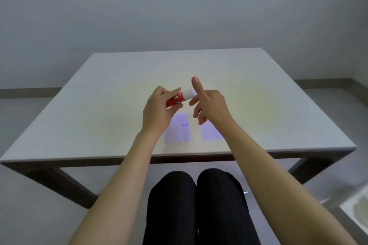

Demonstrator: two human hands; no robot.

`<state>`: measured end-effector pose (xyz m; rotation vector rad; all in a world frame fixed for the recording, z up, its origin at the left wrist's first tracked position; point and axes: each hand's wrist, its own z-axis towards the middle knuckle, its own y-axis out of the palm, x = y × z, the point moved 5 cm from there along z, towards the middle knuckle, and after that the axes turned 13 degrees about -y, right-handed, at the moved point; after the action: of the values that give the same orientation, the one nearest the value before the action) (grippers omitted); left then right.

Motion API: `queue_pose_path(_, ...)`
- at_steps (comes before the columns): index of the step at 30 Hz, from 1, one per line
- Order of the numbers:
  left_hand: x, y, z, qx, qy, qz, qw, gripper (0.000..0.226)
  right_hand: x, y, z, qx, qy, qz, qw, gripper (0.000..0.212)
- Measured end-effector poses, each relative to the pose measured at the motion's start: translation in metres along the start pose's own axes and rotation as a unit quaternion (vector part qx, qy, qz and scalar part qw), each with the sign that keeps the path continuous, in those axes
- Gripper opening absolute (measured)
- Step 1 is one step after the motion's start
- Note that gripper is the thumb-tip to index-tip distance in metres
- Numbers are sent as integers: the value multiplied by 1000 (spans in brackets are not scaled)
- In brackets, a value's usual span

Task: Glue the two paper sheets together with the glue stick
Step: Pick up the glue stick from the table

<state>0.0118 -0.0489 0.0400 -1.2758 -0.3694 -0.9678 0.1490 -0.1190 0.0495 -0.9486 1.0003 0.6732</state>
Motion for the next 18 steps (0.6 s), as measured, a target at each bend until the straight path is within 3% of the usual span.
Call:
queue_pose_path(3,16,-6,-2,3,53,52,997,45,1,-1,5,-30,54,51,997,69)
queue_pose_path(7,24,-15,2,13,88,103,991,44,-4,-5,11,-139,-13,105,985,19)
queue_pose_path(9,26,-16,3,11,87,105,991,43,-7,-10,12,-161,-29,100,981,20)
queue_pose_path(13,39,-9,2,5,115,95,989,42,-3,-20,16,-95,27,30,995,52)
queue_pose_path(17,45,-3,6,7,132,109,985,42,-4,-27,19,-111,-23,81,990,18)
queue_pose_path(18,44,-3,7,10,132,110,985,42,-3,-28,18,-122,-12,100,987,25)
